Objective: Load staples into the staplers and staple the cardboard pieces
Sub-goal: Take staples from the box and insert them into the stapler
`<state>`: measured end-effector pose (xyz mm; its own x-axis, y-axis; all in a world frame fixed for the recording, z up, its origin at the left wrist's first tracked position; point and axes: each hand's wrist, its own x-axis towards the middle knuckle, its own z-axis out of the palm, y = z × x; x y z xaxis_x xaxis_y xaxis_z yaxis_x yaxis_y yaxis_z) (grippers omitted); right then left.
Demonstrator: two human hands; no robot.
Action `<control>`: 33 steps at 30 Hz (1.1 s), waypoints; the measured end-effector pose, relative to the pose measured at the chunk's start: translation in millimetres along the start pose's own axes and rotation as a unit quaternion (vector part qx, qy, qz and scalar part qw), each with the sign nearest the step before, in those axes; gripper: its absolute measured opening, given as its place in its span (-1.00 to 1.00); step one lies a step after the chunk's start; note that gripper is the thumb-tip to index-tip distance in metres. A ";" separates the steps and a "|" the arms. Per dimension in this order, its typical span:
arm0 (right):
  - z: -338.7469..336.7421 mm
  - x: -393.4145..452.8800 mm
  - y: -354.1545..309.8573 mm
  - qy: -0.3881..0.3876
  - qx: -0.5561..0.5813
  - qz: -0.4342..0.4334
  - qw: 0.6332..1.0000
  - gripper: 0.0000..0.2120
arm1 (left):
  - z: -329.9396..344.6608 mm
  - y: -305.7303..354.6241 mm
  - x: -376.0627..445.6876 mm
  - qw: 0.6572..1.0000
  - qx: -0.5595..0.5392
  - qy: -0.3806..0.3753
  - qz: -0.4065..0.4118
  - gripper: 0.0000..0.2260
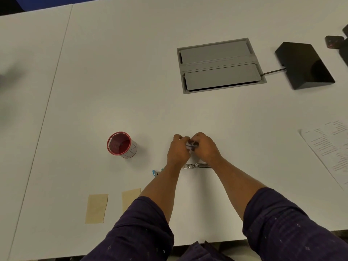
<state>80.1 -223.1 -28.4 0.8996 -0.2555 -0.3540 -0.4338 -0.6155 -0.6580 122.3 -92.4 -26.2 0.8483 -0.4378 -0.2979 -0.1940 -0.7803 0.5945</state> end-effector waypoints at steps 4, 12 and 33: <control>3.4 -1.9 7.3 0.012 0.024 -0.009 1.000 -0.62 | -2.9 -11.5 -3.4 0.999 0.028 0.018 -0.020 -0.64; 8.0 -4.1 8.2 0.009 0.027 -0.015 0.999 -0.49 | -2.6 -19.3 -7.1 0.999 0.003 0.028 -0.041 -0.61; 13.7 -9.7 6.5 0.060 0.021 0.042 0.997 -0.75 | -10.4 -32.6 -3.9 0.999 -0.019 0.011 -0.034 -0.67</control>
<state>67.8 -214.4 -38.4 0.8584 -0.3943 -0.3283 -0.5073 -0.5572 -0.6574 130.5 -60.6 -36.7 0.8698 -0.3738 -0.3221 -0.1170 -0.7903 0.6014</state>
